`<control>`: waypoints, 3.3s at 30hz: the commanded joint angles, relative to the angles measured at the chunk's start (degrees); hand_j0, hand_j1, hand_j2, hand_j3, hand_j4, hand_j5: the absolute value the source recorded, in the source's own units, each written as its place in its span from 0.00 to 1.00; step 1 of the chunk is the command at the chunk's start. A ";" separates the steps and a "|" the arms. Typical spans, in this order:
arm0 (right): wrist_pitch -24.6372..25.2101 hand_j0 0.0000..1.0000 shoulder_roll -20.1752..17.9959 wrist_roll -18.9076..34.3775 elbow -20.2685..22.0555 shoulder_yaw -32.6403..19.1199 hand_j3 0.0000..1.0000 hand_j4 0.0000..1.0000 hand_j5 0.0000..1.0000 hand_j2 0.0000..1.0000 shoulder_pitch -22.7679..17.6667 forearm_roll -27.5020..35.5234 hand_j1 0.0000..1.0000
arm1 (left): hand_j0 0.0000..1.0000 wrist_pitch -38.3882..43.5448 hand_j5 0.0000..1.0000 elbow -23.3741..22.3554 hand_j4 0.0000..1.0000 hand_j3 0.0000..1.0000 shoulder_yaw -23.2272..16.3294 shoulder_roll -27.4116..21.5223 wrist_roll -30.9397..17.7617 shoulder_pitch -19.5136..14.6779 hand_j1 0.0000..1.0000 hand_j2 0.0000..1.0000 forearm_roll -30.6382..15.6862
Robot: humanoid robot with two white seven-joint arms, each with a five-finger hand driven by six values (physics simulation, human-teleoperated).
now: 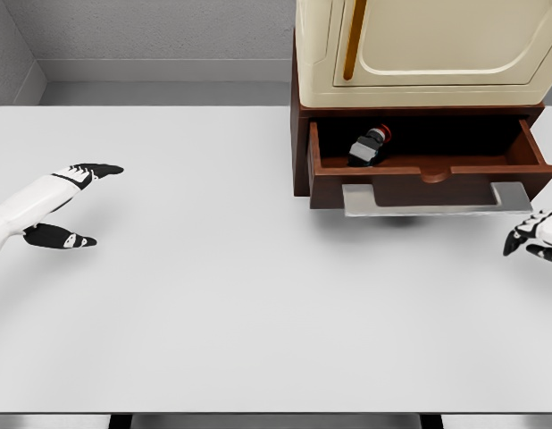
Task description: Put the switch into the drawer with left arm, and close the drawer with right arm
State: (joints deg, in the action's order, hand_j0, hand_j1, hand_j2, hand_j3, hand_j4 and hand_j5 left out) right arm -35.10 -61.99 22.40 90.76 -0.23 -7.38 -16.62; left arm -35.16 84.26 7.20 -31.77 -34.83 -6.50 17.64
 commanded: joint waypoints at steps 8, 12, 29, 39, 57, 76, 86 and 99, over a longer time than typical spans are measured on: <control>0.10 0.49 0.90 0.19 -0.06 1.28 0.49 0.49 0.49 0.49 0.88 0.01 0.49 | 1.00 0.16 1.00 0.29 1.00 1.00 0.01 -0.04 0.02 0.00 1.00 1.00 -0.50; 0.10 0.49 2.49 0.19 -1.46 4.44 0.49 0.49 0.49 0.49 4.92 -0.70 0.49 | 1.00 0.16 1.00 0.82 1.00 1.00 0.01 -0.04 0.11 0.00 1.00 1.00 -0.50; 0.10 0.49 4.24 0.27 -4.98 8.40 0.49 0.49 0.49 0.49 9.58 -0.96 0.49 | 1.00 0.16 1.00 0.82 1.00 1.00 0.01 0.04 0.02 0.00 1.00 1.00 -0.50; 0.10 0.49 5.56 0.27 -6.82 9.72 0.49 0.49 0.49 0.49 12.21 -1.13 0.49 | 1.00 0.16 1.00 0.90 1.00 1.00 0.01 0.04 0.02 0.09 1.00 1.00 -0.50; 0.10 0.51 6.70 0.36 -11.22 14.90 0.51 0.51 0.51 0.51 18.45 -1.75 0.51 | 1.00 0.16 1.00 0.90 1.00 1.00 0.01 0.04 0.02 0.09 1.00 1.00 -0.50; 0.10 0.53 0.73 0.89 -11.84 14.99 0.53 0.53 0.53 0.53 17.49 -1.05 0.53 | 1.00 0.16 1.00 1.17 1.00 1.00 0.01 0.04 0.02 0.09 1.00 1.00 -0.50; 0.10 0.48 -2.61 0.71 1.61 14.73 0.48 0.48 0.48 0.48 12.30 3.44 0.48 | 1.00 0.16 1.00 1.25 1.00 1.00 0.01 0.04 0.02 0.09 1.00 1.00 -0.50; 0.10 0.47 -7.80 1.15 10.40 12.36 0.47 0.47 0.47 0.47 10.37 4.58 0.47 | 1.00 0.16 1.00 1.17 1.00 1.00 0.01 0.04 0.02 0.09 1.00 1.00 -0.50</control>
State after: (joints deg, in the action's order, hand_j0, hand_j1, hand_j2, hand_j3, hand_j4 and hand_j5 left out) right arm -35.11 -68.21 23.49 100.73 12.87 2.99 -12.65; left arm -35.16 85.44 7.20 -31.68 -34.83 -6.42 17.59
